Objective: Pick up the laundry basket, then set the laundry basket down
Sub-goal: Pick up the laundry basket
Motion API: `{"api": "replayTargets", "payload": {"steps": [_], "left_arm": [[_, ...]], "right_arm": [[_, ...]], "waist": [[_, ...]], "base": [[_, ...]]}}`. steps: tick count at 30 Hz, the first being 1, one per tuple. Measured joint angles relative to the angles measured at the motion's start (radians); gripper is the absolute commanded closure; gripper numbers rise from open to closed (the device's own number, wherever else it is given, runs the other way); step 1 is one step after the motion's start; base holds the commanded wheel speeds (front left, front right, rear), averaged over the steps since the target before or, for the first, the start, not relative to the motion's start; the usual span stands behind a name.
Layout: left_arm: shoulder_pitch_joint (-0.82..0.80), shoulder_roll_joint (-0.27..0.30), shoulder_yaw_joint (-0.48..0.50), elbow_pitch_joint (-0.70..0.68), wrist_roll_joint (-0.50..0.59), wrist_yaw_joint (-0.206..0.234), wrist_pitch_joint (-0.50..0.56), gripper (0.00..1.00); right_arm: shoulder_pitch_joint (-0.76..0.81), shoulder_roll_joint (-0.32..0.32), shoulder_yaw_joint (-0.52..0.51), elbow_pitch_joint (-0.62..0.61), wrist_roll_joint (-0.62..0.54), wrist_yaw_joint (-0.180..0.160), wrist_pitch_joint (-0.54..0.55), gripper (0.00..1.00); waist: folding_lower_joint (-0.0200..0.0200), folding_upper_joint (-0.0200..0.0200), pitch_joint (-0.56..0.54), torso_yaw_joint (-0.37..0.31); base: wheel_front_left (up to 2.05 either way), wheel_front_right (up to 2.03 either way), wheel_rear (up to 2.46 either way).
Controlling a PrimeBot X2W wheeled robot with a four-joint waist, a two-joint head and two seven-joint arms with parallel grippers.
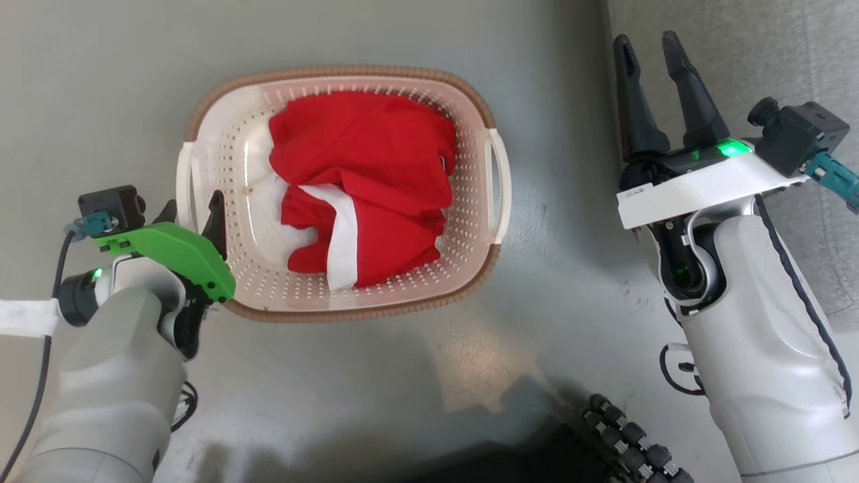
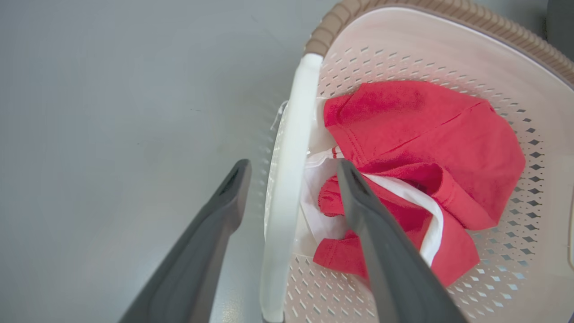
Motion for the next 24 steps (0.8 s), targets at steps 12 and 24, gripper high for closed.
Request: {"api": "replayTargets", "payload": {"steps": [12,24], "left_arm": [[0.005,0.033,-0.061,-0.046,0.056,-0.002,-0.026,0.00],[0.040,0.059,-0.012,-0.242,0.102,-0.003,-0.026,0.00]], "right_arm": [[0.010,0.000,-0.022,0.035,0.003,0.000,0.000,0.00],[0.069,-0.010,-0.082,0.048,-0.013,0.000,0.000,0.00]], "waist": [[0.0000,0.0000,-0.132,-0.005],[0.0000,0.0000,-0.296,0.007]], "base": [[0.00,0.00,0.00],[0.00,0.00,0.00]]}}
